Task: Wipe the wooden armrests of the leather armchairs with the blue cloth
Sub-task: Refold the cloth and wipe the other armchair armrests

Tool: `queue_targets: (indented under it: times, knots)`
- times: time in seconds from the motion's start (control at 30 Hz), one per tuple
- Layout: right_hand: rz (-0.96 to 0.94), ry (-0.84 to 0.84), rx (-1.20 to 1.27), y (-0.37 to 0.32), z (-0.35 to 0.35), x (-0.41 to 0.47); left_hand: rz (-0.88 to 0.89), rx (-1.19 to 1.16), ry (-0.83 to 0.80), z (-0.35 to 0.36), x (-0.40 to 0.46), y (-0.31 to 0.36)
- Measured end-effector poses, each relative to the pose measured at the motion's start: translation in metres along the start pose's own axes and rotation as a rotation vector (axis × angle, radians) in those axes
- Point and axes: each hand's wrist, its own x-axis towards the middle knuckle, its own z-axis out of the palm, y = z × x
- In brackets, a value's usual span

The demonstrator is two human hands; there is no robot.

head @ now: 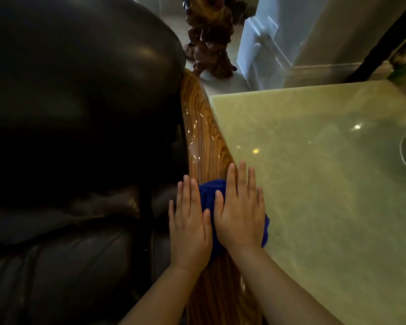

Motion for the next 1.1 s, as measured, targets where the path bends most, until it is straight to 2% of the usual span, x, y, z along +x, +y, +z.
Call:
queue_targets:
  times: [0.23, 0.4, 0.5, 0.57, 0.6, 0.67, 0.77, 1.1]
  knots:
    - [0.006, -0.039, 0.067, -0.024, 0.015, 0.116, -0.102, -0.098, 0.083, 0.000, 0.113, -0.004]
    - [0.034, -0.109, 0.138, -0.035, 0.026, 0.190, -0.130, -0.010, 0.050, -0.001, 0.192, -0.007]
    - [-0.026, -0.081, 0.206, -0.032, 0.017, 0.203, -0.097, 0.058, 0.014, -0.013, 0.204, -0.004]
    - [-0.108, -0.033, 0.279, -0.020, 0.007, 0.192, 0.008, 0.148, -0.041, -0.022, 0.189, -0.011]
    - [-0.170, -0.060, 0.319, -0.012, 0.003, 0.183, 0.077, 0.202, -0.094, -0.026, 0.179, -0.015]
    - [-0.286, -0.217, 0.366, 0.005, 0.000, 0.173, 0.162, 0.261, -0.212, -0.031, 0.168, -0.022]
    - [-0.336, -0.432, 0.392, 0.016, -0.002, 0.179, 0.143, 0.227, -0.318, -0.040, 0.180, -0.022]
    - [-0.260, -0.482, 0.405, 0.002, 0.001, 0.224, 0.125, 0.247, -0.418, -0.052, 0.236, -0.007]
